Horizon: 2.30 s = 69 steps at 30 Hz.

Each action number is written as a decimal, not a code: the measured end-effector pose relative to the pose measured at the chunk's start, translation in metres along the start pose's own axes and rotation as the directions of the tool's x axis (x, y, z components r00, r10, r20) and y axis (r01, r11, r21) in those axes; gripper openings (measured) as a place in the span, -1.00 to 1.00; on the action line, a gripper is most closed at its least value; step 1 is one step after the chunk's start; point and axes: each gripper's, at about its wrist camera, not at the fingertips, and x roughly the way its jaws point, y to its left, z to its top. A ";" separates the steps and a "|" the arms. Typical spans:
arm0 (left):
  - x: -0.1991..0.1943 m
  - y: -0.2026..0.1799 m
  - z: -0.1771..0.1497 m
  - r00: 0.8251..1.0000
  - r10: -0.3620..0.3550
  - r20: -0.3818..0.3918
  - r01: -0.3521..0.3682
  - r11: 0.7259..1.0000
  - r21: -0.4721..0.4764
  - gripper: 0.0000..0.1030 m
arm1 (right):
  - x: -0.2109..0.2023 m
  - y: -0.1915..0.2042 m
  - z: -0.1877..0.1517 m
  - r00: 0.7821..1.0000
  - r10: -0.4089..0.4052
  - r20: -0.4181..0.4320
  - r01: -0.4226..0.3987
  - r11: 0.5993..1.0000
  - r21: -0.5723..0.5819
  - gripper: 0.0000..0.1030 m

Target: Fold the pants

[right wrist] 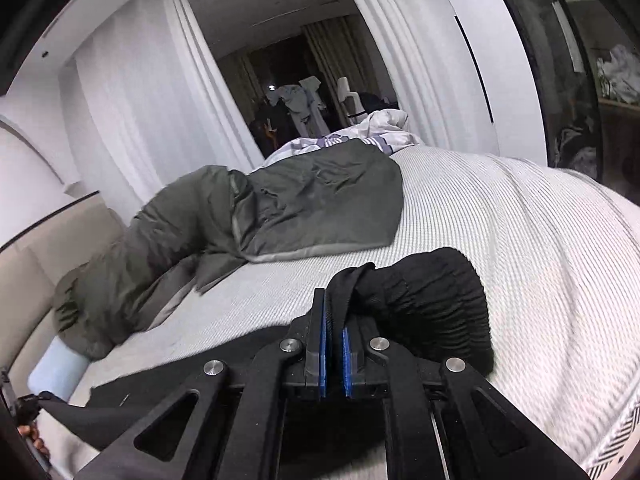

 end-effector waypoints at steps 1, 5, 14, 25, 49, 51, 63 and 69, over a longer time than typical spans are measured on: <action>0.019 -0.009 0.010 1.000 0.015 -0.017 -0.015 1.000 0.010 -0.99 | 0.018 0.005 0.007 1.000 -0.018 -0.004 0.018 1.000 -0.010 -0.90; 0.091 -0.023 0.036 0.993 0.070 -0.100 -0.071 0.997 -0.001 -0.90 | 0.098 0.018 0.024 0.995 -0.071 -0.070 0.070 0.997 -0.026 -0.83; 0.128 -0.020 0.047 0.987 0.134 -0.088 -0.135 0.991 -0.003 0.61 | 0.146 0.014 0.011 0.971 -0.172 -0.168 0.158 0.983 -0.095 0.69; 0.058 0.019 -0.034 0.979 -0.114 -0.169 0.089 0.985 -0.148 0.60 | 0.025 -0.023 -0.084 0.972 0.016 -0.233 -0.001 0.998 0.062 0.82; 0.139 0.027 -0.065 0.961 -0.142 -0.239 0.075 0.960 -0.268 -0.86 | 0.024 -0.019 -0.148 0.923 -0.154 -0.352 0.111 0.984 -0.141 0.82; 0.140 0.024 -0.062 0.962 -0.132 -0.241 0.068 0.964 -0.257 -0.86 | 0.029 -0.013 -0.149 0.925 -0.165 -0.343 0.110 0.978 -0.175 0.82; 0.143 0.019 -0.063 0.961 -0.103 -0.256 0.040 0.970 -0.241 -0.86 | 0.061 0.000 -0.140 0.928 -0.151 -0.340 0.082 0.975 -0.208 0.82; 0.146 0.018 -0.061 0.960 -0.106 -0.259 0.040 0.967 -0.251 -0.86 | 0.065 -0.007 -0.140 0.927 -0.100 -0.361 0.047 0.987 -0.153 0.82</action>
